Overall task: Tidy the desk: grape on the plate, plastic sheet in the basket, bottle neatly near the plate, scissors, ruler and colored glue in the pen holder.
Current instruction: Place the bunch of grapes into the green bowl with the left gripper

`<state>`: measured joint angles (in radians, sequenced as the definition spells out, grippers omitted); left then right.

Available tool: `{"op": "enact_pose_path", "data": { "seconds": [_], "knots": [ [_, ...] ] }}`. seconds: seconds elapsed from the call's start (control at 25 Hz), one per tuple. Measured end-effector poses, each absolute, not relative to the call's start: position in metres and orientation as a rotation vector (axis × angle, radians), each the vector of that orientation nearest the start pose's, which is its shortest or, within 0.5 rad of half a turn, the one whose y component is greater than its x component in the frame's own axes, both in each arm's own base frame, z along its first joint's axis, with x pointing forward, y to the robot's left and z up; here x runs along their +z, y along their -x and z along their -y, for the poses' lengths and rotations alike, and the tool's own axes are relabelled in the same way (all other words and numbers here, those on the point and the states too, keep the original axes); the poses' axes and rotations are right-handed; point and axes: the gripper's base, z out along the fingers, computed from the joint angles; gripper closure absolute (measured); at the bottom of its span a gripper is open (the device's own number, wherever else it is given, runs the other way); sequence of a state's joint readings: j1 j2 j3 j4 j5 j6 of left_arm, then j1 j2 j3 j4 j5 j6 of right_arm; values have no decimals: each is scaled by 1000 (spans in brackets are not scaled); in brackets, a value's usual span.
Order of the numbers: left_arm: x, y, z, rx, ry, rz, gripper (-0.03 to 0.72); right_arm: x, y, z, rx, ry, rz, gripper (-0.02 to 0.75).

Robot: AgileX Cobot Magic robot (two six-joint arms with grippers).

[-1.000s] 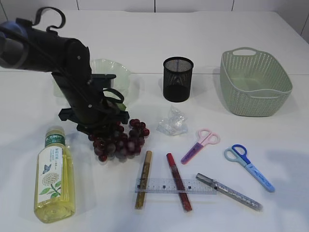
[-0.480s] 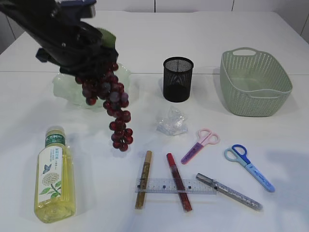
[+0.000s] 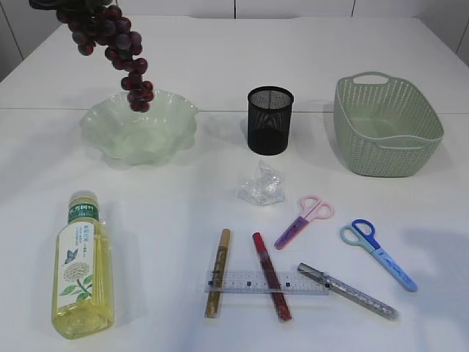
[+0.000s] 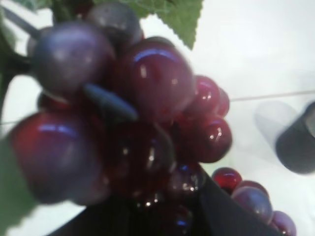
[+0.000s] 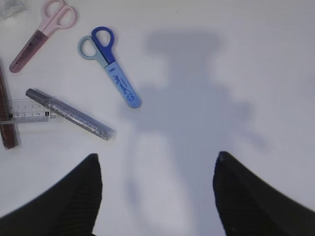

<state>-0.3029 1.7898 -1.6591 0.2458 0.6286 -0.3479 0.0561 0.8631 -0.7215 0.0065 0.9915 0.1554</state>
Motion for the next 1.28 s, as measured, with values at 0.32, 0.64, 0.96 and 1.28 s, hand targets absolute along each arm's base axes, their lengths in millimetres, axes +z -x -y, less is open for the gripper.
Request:
{"op": "enact_pose_path", "data": {
  "seconds": [0.32,0.64,0.96,1.28],
  "knots": [
    [295,-446,98,-68,-59,-2224,508,292,-143,-9,84,-133,-2616,189],
    [218,-479,110,-96,-101,-2251,503,292,-143,-9,84,-133,-2616,189],
    [192,-481,110,-72,-102,-2329,134,293,-143,-9,86,-134,-2609,189],
    [215,-476,108,-72,-93,-2303,54,293,-144,-9,87,-133,-2603,189]
  ]
}}
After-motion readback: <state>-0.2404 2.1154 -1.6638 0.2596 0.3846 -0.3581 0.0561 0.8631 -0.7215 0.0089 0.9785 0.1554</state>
